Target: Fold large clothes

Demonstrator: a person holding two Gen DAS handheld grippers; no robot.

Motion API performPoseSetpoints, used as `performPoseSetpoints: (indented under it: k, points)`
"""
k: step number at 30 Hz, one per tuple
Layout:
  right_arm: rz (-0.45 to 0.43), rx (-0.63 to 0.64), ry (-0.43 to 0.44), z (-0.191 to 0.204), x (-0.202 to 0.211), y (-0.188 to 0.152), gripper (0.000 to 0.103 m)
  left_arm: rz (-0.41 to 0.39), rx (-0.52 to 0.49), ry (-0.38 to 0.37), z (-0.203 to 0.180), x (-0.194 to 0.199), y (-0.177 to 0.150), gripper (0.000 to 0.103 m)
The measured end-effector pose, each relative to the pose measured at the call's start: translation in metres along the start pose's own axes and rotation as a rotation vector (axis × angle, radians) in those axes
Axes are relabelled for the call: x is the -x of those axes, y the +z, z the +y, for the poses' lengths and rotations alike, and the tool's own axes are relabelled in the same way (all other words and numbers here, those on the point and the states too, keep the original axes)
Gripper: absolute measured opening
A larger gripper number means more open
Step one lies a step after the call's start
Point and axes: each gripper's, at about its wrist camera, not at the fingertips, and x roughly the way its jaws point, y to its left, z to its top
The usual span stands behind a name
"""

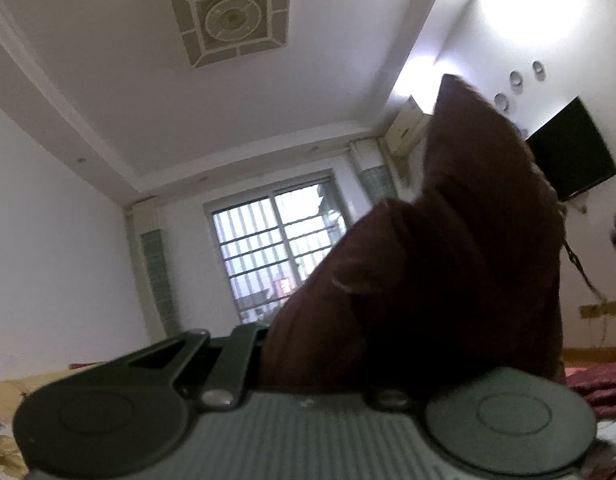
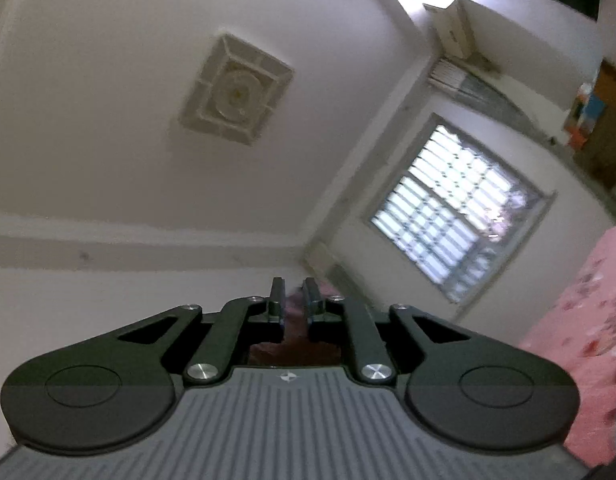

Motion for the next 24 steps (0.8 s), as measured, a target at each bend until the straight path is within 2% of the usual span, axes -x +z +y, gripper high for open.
performPoseSetpoints:
  k: [1, 2, 3, 5, 7, 12, 16, 18, 22, 24]
  points:
    - [0.022, 0.008, -0.023, -0.008, 0.0, -0.003, 0.042, 0.009, -0.002, 0.008, 0.0, 0.0, -0.002, 0.007]
    - [0.04, 0.014, -0.055, -0.017, 0.001, -0.005, 0.069, 0.017, -0.007, 0.017, 0.003, 0.0, -0.002, 0.007]
    - [0.052, 0.024, -0.091, -0.021, 0.002, -0.006, 0.084, 0.026, -0.015, 0.028, 0.006, 0.002, -0.006, 0.007]
    - [0.113, 0.035, -0.155, -0.043, -0.002, -0.012, 0.09, 0.044, -0.024, 0.041, 0.013, 0.01, -0.006, 0.007]
    - [0.192, -0.015, -0.228, -0.072, -0.004, -0.021, 0.099, 0.065, -0.019, 0.053, 0.021, 0.017, -0.012, 0.007]
    - [0.403, -0.303, -0.312, -0.167, -0.015, -0.062, 0.101, 0.113, -0.022, 0.106, 0.037, 0.052, -0.035, 0.007]
    - [0.501, -0.524, -0.28, -0.223, -0.035, -0.097, 0.101, 0.152, -0.015, 0.138, 0.049, 0.083, -0.046, 0.007]
    - [0.55, -0.59, -0.265, -0.233, -0.05, -0.109, 0.101, 0.172, -0.021, 0.138, 0.053, 0.099, -0.052, 0.007]
    - [0.683, -0.545, -0.237, -0.235, -0.09, -0.126, 0.102, 0.23, -0.008, 0.166, 0.061, 0.118, -0.063, 0.007]
    - [0.76, -0.485, -0.26, -0.233, -0.11, -0.143, 0.102, 0.264, 0.016, 0.193, 0.068, 0.121, -0.072, 0.007]
